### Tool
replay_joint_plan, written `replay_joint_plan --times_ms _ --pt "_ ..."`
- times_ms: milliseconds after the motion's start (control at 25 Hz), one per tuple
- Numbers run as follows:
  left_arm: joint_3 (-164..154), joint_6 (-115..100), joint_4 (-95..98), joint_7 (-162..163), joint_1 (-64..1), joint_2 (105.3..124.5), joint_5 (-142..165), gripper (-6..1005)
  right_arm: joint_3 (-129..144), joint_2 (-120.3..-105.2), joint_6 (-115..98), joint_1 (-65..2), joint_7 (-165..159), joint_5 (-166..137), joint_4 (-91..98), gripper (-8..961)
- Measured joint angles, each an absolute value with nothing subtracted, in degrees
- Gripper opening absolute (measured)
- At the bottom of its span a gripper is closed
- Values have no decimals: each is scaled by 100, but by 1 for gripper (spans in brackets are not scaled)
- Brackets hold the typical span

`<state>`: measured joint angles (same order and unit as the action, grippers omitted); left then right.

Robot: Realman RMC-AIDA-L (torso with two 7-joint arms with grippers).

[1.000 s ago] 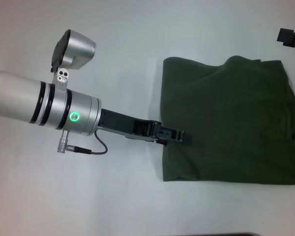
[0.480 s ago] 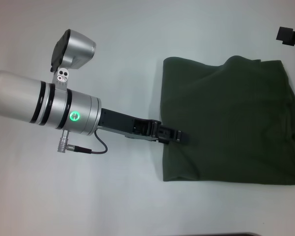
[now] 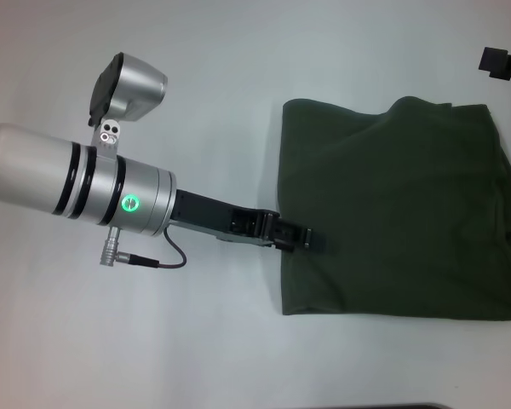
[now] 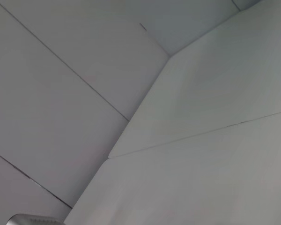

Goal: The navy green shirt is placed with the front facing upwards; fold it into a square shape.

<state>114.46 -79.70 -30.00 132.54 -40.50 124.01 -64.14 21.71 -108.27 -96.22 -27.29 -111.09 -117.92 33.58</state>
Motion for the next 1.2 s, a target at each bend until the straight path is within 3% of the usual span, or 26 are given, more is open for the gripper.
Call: replay_joint_plan --times_ms 1200 --pt "11363 -7947 -2831 13267 -4090 12426 -6174 609 2171 -10828 -9660 -2689 -11117 -11776 3357 911"
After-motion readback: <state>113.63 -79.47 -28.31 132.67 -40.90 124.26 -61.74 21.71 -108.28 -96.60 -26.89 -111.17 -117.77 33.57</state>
